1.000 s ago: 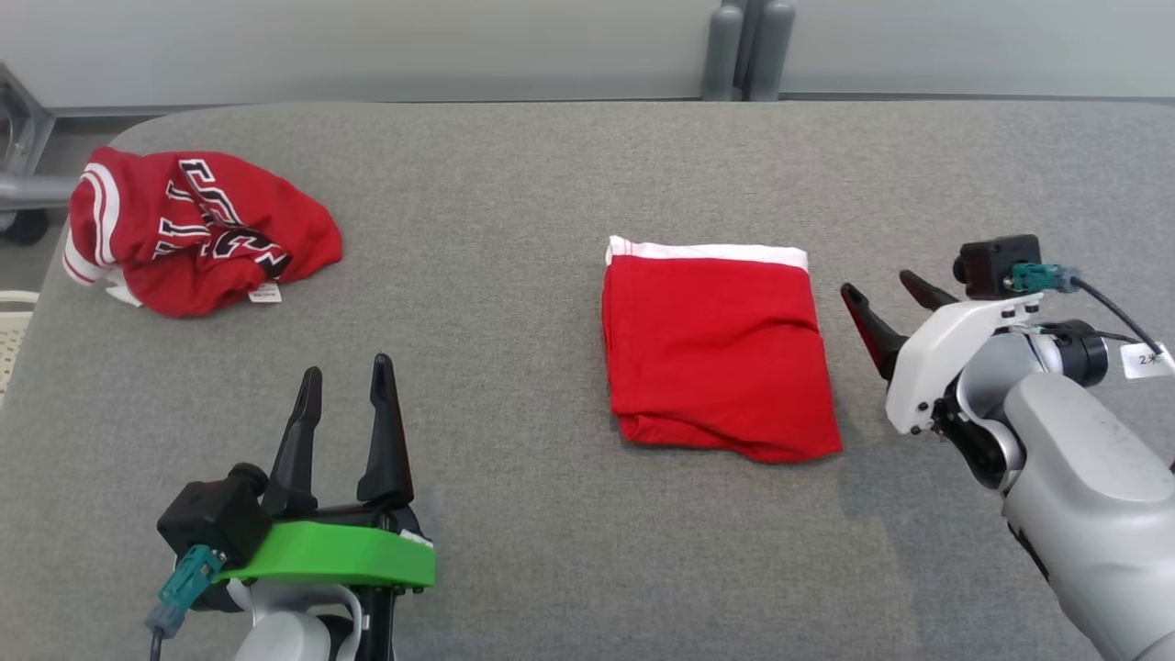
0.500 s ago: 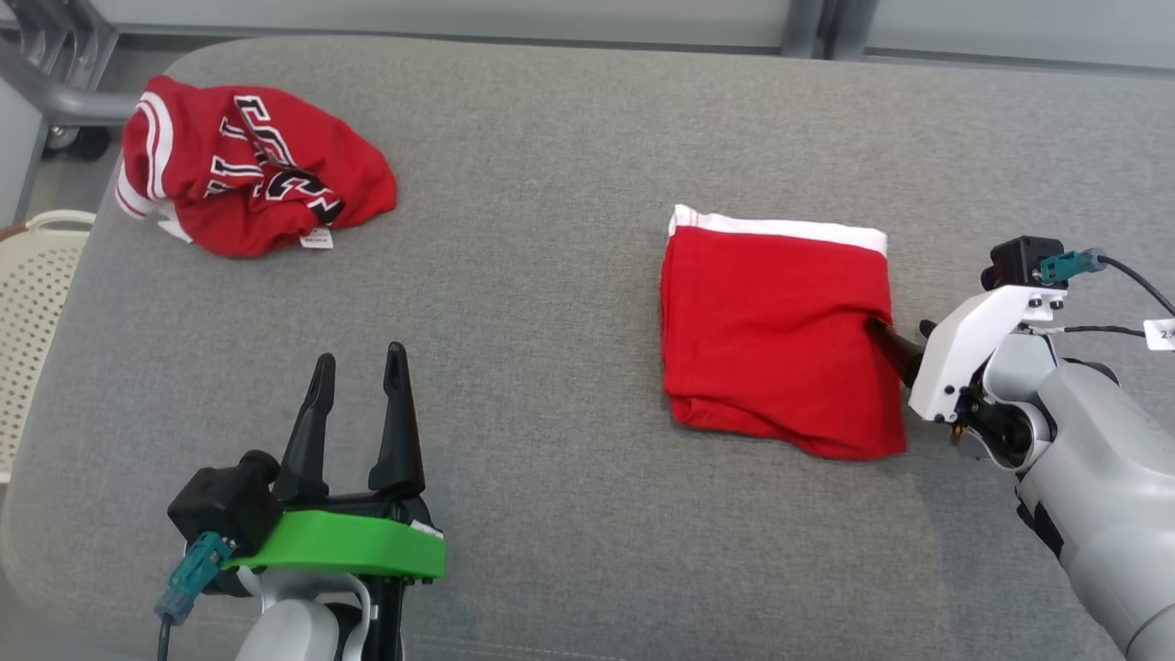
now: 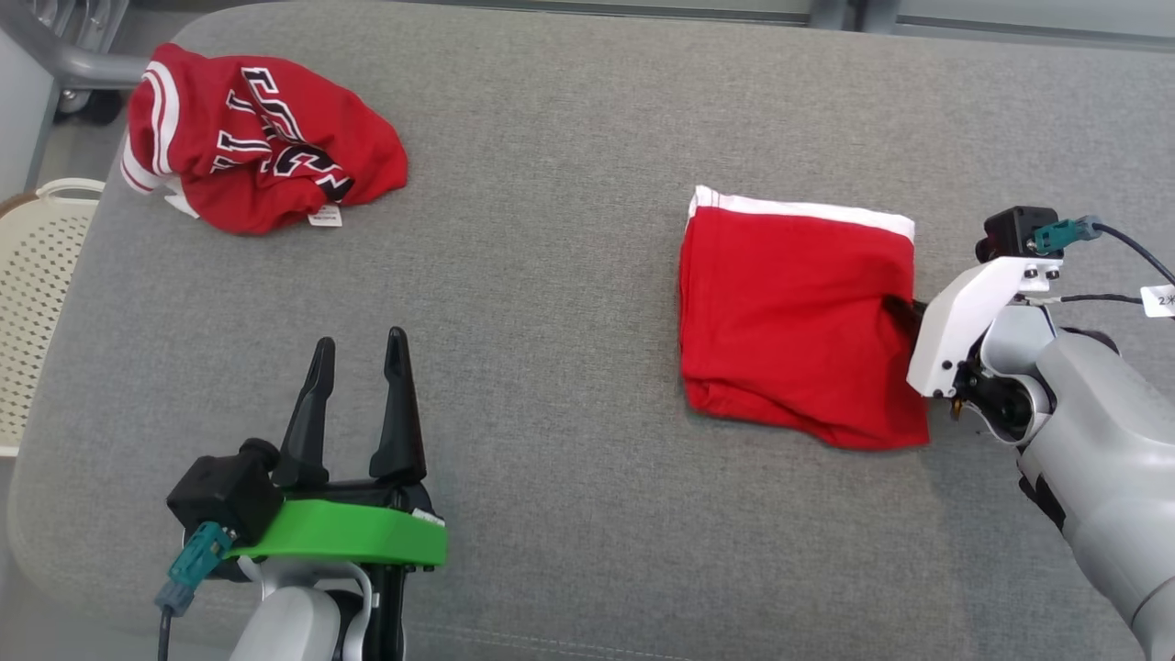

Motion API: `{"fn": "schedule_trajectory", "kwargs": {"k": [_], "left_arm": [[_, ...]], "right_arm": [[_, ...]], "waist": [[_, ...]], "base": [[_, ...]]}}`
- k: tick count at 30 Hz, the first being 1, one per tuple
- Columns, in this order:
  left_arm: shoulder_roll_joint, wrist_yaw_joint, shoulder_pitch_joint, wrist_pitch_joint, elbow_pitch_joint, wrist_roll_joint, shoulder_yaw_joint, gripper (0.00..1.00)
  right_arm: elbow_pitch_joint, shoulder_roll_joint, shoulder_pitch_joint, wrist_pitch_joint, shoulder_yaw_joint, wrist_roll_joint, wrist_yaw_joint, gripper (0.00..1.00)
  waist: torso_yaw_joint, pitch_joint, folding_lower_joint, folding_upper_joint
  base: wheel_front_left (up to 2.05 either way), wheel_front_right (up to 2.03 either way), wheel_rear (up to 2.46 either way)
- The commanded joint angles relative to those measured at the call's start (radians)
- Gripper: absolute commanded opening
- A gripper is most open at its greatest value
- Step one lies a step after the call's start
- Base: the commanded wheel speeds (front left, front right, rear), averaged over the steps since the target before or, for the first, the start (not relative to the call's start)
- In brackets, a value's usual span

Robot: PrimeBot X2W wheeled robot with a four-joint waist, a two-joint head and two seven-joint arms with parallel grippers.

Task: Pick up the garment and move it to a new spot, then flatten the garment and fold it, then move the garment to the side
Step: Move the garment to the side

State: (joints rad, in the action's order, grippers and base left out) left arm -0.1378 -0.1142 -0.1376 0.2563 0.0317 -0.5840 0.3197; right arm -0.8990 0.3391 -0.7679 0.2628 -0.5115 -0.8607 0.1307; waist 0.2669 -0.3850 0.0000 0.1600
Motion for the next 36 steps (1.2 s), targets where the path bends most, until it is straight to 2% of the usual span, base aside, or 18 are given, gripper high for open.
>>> {"fn": "schedule_trajectory", "kwargs": {"k": [1, 8, 18, 19, 27, 36], "left_arm": [[0.001, 0.005, -0.015, 0.003, -0.005, 0.008, -0.001, 1.0], [-0.008, 0.02, -0.03, 0.005, -0.014, 0.025, 0.015, 1.0], [-0.026, 0.014, -0.073, -0.005, -0.022, 0.055, 0.025, 1.0], [-0.026, 0.014, -0.073, -0.005, -0.022, 0.055, 0.025, 1.0], [-0.042, 0.009, -0.103, -0.023, -0.037, 0.064, 0.027, 1.0], [-0.058, 0.009, -0.132, -0.051, -0.054, 0.075, 0.043, 1.0]], "right_arm": [[0.005, 0.013, -0.016, -0.018, -0.011, 0.003, 0.0, 0.0], [0.016, 0.028, -0.054, -0.062, -0.046, 0.001, 0.0, 0.0], [0.032, 0.061, -0.126, -0.079, -0.097, 0.005, 0.0, 0.0], [0.032, 0.061, -0.126, -0.079, -0.097, 0.005, 0.0, 0.0], [0.032, 0.07, -0.173, -0.09, -0.117, -0.014, 0.0, 0.0], [0.029, 0.071, -0.2, -0.116, -0.128, -0.043, 0.0, 0.0]], "waist": [[-0.013, -0.004, 0.0, 0.0], [-0.085, -0.018, 0.0, 0.0], [-0.282, -0.053, 0.0, 0.0], [-0.282, -0.053, 0.0, 0.0], [-0.452, -0.082, 0.0, 0.0], [-0.563, -0.119, 0.0, 0.0]], "base": [[0.0, 0.0, 0.0], [0.0, 0.0, 0.0], [0.0, 0.0, 0.0], [0.0, 0.0, 0.0], [0.0, 0.0, 0.0], [0.0, 0.0, 0.0]]}}
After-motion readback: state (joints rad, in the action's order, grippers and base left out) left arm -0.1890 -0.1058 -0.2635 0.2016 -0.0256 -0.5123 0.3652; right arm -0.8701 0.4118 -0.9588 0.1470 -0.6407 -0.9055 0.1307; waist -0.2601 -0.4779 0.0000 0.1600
